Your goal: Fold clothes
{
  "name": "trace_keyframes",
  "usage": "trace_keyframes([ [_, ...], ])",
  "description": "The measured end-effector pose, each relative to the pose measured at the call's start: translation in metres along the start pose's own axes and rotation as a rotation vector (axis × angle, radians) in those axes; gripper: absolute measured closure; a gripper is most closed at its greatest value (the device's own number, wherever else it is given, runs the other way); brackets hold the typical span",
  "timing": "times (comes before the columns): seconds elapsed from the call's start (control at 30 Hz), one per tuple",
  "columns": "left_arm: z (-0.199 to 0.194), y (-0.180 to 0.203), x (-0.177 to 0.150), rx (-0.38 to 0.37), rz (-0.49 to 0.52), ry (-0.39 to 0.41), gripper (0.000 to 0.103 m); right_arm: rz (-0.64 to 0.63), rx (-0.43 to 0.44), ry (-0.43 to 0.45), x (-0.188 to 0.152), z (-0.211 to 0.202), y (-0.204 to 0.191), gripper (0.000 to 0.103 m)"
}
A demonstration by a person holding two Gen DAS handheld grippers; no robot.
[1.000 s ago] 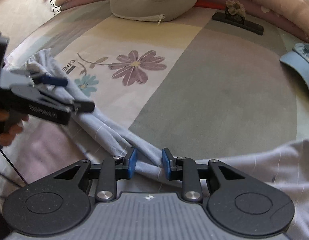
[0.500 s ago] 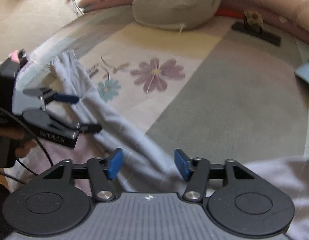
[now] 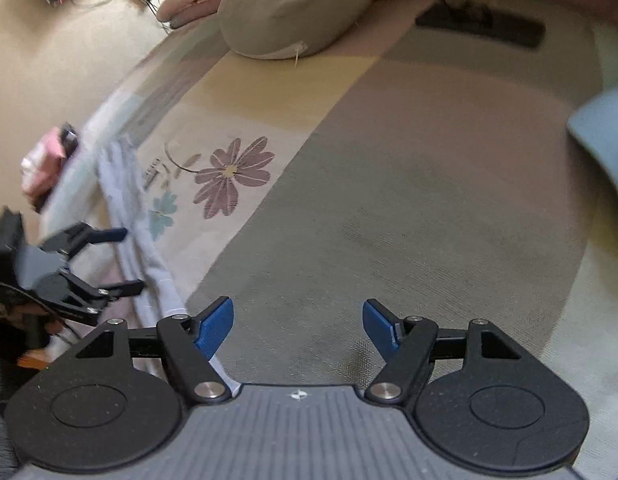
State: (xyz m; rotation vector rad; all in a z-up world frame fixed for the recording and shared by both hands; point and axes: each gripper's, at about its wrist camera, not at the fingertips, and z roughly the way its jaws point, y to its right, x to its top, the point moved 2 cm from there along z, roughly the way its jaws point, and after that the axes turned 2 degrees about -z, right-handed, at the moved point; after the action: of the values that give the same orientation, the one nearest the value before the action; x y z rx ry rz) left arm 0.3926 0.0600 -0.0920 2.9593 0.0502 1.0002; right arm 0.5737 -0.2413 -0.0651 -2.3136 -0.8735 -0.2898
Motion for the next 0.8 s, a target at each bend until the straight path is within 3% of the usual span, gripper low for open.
trace_keyframes([
  [0.2,0.001,0.001,0.0,0.005,-0.001,-0.003,0.0,-0.001,0.26,-0.186,0.007,0.029,0.005,0.027],
  [0.5,0.001,0.001,0.001,0.008,-0.005,-0.001,0.0,-0.108,0.35,-0.546,0.01,0.041,0.007,0.028],
  [0.57,0.002,0.001,0.001,0.009,-0.005,0.0,0.0,-0.084,0.389,-0.567,0.012,0.045,0.015,0.033],
  [0.7,0.002,0.001,0.001,0.011,-0.006,-0.003,0.0,-0.039,0.476,-0.57,0.018,0.06,0.023,0.034],
  [0.8,0.003,0.001,0.002,0.009,-0.007,-0.001,0.0,-0.065,0.481,-0.581,0.019,0.064,0.014,0.034],
])
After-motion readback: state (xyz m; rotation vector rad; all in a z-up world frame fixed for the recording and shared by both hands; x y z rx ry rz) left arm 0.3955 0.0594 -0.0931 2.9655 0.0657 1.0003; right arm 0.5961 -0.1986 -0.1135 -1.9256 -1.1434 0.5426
